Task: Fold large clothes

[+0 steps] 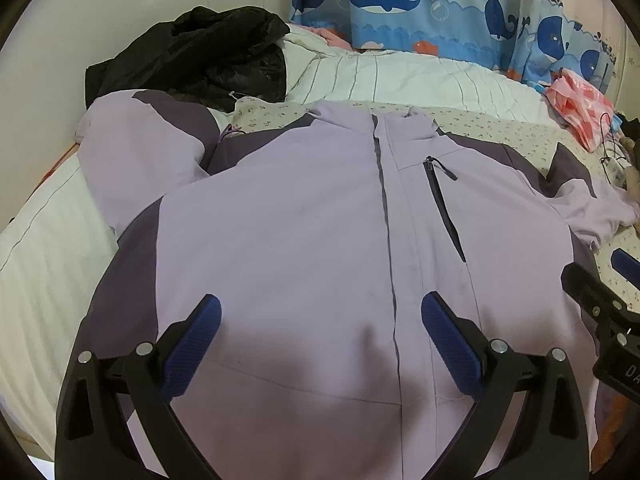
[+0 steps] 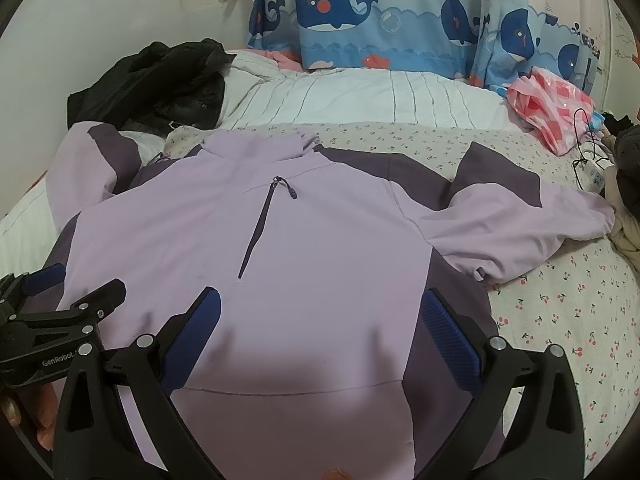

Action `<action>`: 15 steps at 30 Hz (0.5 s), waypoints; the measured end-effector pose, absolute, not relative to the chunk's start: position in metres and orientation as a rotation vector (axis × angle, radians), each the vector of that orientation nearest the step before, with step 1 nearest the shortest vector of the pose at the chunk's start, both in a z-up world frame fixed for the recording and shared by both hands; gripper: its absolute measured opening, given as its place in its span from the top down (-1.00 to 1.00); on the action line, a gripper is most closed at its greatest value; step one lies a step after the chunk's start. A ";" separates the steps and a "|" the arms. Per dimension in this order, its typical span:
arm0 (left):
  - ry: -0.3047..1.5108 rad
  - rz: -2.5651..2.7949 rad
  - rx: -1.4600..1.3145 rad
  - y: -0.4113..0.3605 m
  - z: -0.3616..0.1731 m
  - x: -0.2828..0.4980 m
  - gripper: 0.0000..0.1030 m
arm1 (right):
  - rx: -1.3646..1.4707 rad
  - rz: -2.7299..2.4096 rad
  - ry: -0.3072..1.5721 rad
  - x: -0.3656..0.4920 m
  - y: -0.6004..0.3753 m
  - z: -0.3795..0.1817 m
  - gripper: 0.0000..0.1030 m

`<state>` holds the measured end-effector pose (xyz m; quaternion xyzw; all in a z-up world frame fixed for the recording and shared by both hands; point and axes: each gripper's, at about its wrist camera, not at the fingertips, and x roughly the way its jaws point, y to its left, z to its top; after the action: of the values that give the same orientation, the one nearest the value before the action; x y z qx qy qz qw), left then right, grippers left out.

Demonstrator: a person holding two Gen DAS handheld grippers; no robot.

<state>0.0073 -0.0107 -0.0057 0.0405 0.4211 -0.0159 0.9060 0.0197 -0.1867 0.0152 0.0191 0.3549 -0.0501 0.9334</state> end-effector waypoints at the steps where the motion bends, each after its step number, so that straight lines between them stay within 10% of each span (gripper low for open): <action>1: 0.870 -0.031 0.084 -0.011 -0.006 0.007 -0.86 | 0.037 -0.100 0.729 0.020 -0.187 0.014 -0.88; 15: 0.875 -0.023 0.082 -0.009 -0.007 0.010 -0.86 | 0.023 -0.085 0.742 0.020 -0.184 0.010 -0.88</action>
<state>0.0096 -0.0090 -0.0072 0.0398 0.4234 -0.0110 0.9050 0.0199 -0.1837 0.0099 0.0111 0.3625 -0.0417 0.9310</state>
